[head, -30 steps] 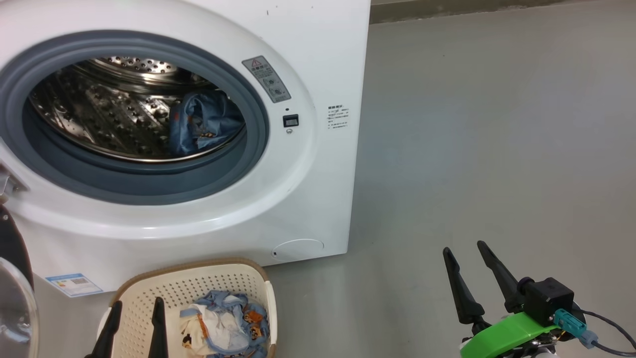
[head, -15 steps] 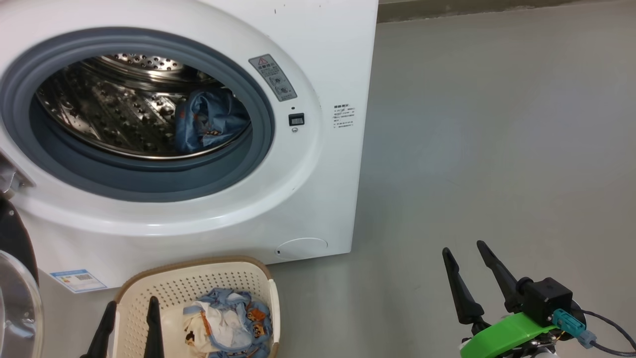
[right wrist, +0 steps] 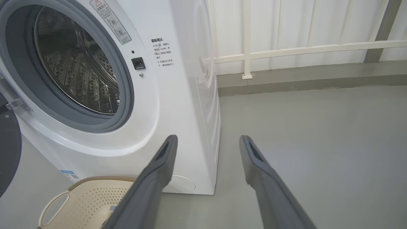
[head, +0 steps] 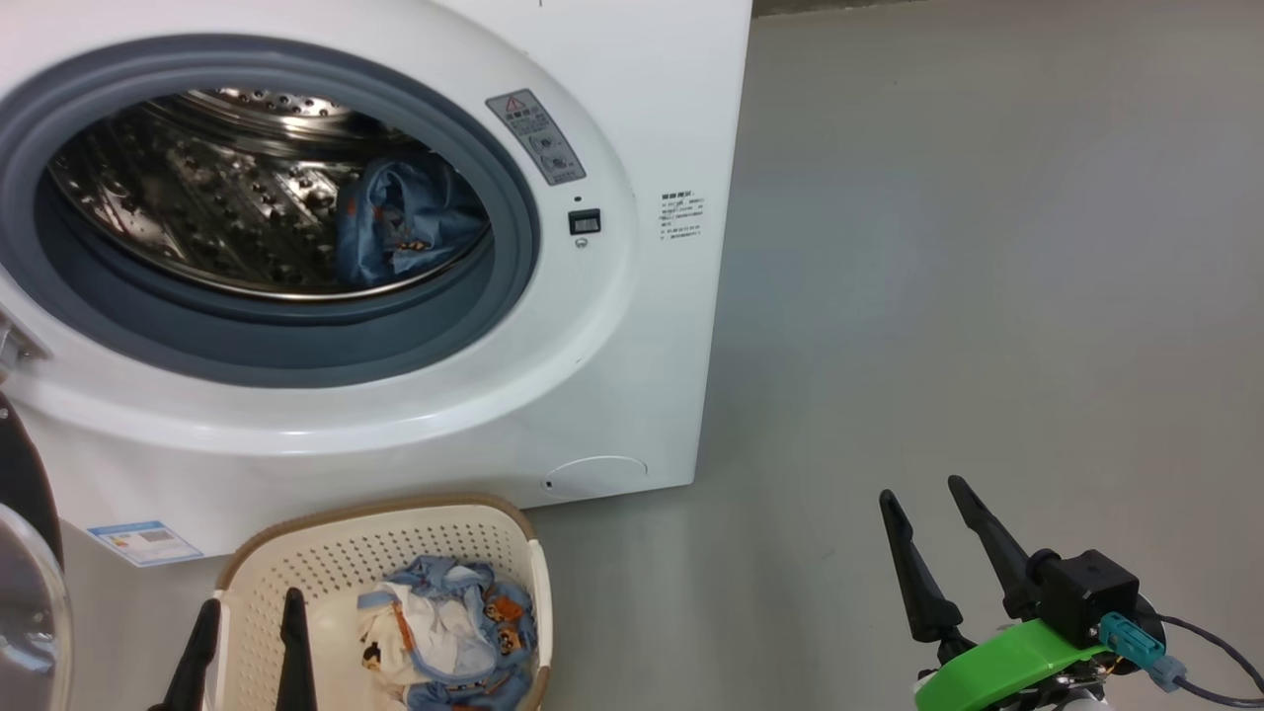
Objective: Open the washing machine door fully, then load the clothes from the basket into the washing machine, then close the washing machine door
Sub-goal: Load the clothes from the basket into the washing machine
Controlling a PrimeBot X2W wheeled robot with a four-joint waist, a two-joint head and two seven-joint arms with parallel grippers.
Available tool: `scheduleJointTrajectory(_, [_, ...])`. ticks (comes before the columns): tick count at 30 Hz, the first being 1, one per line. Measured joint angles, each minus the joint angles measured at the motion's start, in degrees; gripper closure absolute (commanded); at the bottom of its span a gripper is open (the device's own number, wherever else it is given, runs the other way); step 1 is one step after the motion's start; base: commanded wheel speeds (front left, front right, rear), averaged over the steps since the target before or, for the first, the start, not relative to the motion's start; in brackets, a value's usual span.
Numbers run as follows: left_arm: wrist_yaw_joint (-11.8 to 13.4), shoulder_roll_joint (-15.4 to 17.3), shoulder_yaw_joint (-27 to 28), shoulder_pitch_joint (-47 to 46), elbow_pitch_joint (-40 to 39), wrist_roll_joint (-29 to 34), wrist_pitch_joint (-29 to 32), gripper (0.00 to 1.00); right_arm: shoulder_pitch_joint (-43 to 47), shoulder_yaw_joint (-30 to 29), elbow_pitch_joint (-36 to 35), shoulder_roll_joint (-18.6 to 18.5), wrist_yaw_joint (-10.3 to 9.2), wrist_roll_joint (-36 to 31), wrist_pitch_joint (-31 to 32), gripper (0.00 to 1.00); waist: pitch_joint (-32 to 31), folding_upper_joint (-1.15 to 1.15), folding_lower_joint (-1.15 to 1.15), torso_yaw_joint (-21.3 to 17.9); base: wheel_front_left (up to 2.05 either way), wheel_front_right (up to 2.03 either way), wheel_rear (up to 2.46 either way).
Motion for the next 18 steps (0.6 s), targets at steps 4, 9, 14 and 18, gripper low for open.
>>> scheduleJointTrajectory(4, [0.0,0.0,-0.1,-0.1,1.0,-0.5,0.0,0.0,0.0,0.0,0.1,0.0,0.0,0.0,0.0,0.0,1.1,0.0,0.0,-0.2,0.0,0.0,0.0])
scheduleJointTrajectory(9, [0.0,0.0,-0.1,-1.3,2.2,-2.3,0.0,0.0,0.0,0.1,0.3,0.0,0.0,0.0,0.0,0.0,2.7,0.0,0.0,-0.3,0.0,0.0,0.0])
scheduleJointTrajectory(14, [-0.6,0.0,-0.9,-4.6,5.2,-3.5,0.0,0.0,-0.3,0.4,0.4,0.0,0.0,0.1,0.0,0.0,6.5,0.0,0.0,-0.4,0.0,0.0,0.0])
scheduleJointTrajectory(18, [-1.4,0.0,-1.0,-8.4,8.2,-3.6,0.0,0.0,-1.7,0.8,0.1,0.0,0.0,0.1,0.0,0.0,9.8,0.0,0.0,-0.5,0.0,0.0,0.0])
